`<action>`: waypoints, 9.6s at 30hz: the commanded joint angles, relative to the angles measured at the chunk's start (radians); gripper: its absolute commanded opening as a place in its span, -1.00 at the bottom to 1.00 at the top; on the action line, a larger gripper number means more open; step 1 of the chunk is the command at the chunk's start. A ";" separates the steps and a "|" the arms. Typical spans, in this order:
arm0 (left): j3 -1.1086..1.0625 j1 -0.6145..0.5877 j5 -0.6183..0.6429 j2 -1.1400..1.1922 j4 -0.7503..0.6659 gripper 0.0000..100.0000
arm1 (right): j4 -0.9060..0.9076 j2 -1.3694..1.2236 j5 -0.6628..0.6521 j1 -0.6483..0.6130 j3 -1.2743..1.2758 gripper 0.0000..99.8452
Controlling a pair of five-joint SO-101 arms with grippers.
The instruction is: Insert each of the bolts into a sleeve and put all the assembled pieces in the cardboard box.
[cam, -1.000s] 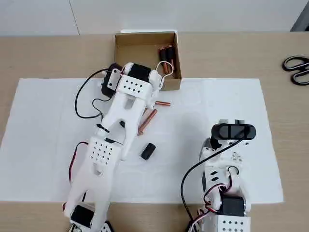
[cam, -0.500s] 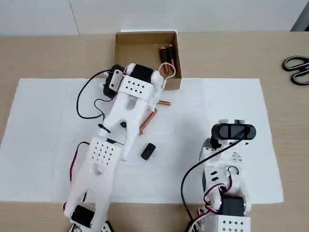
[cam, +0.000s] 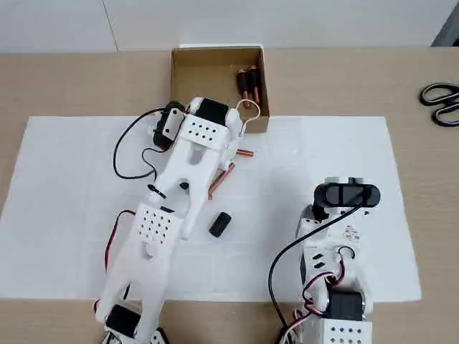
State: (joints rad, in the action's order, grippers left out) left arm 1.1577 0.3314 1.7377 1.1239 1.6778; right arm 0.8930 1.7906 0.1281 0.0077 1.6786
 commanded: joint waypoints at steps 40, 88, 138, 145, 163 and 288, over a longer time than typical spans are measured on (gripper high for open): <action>0.521 0.153 -0.361 -0.064 0.074 -0.99 | -0.004 0.022 0.000 0.012 0.005 -0.99; -1.191 0.184 -1.306 -1.858 -0.606 -0.99 | -0.661 0.024 -0.206 -0.378 0.003 -0.99; -1.931 0.262 -1.501 -2.038 -1.295 -0.99 | -0.763 0.024 -0.295 -0.456 0.005 -0.99; -1.931 0.275 -1.499 -2.038 -1.224 -0.99 | -0.763 0.024 -0.295 -0.456 0.005 -0.99; -1.937 0.278 -1.448 -2.039 -1.017 -0.97 | -0.763 0.024 -0.298 -0.455 0.005 -0.99; -2.388 -0.232 -1.544 -2.937 -0.870 -0.99 | -0.806 -2.700 -0.506 -0.414 -2.185 -0.97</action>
State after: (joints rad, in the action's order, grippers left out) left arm -1.2283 0.1043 0.1910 -1.8052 0.8063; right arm 0.0967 -0.9114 -0.3644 -0.4051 -0.4664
